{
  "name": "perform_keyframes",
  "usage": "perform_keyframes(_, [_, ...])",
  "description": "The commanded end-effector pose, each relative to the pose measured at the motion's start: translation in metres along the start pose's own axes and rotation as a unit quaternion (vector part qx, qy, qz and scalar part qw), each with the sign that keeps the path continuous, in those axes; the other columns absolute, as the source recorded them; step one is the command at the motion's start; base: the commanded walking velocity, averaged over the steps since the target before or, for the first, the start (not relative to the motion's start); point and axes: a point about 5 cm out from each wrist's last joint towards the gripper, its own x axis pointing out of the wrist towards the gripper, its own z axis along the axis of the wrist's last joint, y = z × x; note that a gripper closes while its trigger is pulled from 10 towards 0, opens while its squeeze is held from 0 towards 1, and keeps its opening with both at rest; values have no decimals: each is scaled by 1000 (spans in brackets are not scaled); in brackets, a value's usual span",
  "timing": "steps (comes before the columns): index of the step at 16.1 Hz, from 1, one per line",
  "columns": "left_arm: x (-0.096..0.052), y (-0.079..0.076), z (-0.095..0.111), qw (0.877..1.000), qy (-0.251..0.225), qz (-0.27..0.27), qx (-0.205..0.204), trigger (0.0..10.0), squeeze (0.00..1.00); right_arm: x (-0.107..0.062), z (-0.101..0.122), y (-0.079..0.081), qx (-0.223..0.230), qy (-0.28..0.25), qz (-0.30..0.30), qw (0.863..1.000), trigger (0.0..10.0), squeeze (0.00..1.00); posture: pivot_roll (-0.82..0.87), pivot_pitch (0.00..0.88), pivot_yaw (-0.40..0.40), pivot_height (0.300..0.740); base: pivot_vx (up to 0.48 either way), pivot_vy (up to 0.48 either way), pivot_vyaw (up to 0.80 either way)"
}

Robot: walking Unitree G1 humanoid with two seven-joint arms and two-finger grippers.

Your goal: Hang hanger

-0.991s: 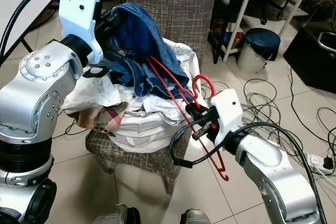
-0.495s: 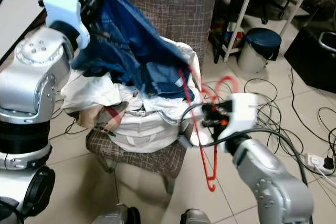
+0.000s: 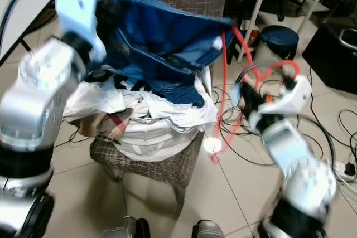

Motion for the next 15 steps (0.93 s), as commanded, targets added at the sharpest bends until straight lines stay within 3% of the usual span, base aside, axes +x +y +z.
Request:
perform_keyframes(1, [-3, -4, 8, 999, -22, -6, 26, 0, 0, 1, 1, 3, 28, 2, 7, 1000, 10000, 0, -94, 78, 31, 740, 0, 0, 0])
perform_keyframes(3, [-4, -4, 8, 999, -22, 9, 36, 0, 0, 1, -6, 6, 6, 31, 4, 999, 10000, 0, -92, 75, 21, 740, 0, 0, 0])
perform_keyframes(5, [-4, -3, 9, 998, -27, 29, 43, 0, 0, -7, -21, -2, -73, 97, -30, 992, 10000, 0, -93, 72, 16, 740, 0, 0, 0])
perform_keyframes(6, [-4, -1, 10, 997, -28, 41, 55, 0, 0, -11, -24, -5, -63, 109, -42, 991, 10000, 0, -93, 69, 17, 740, 0, 0, 0])
perform_keyframes(9, [-1, 6, 10, 996, -27, 54, 62, 0, 0, -25, -26, -7, -168, 151, -61, 972, 10000, 0, -106, 62, 31, 740, 0, 0, 0])
perform_keyframes(11, [1, 4, 12, 997, -32, 48, 59, 0, 0, -26, -14, 4, -161, 99, -27, 982, 10000, 0, -111, 61, 39, 740, 0, 0, 0])
perform_keyframes(12, [1, 0, 12, 997, -34, 35, 58, 0, 0, -24, -10, 14, -108, 76, 14, 991, 10000, 0, -112, 60, 44, 740, 0, 0, 0])
perform_keyframes(15, [2, -4, 10, 997, -32, 29, 57, 0, 0, -20, -4, 26, -50, 51, 62, 996, 10000, 0, -114, 62, 45, 740, 0, 0, 0])
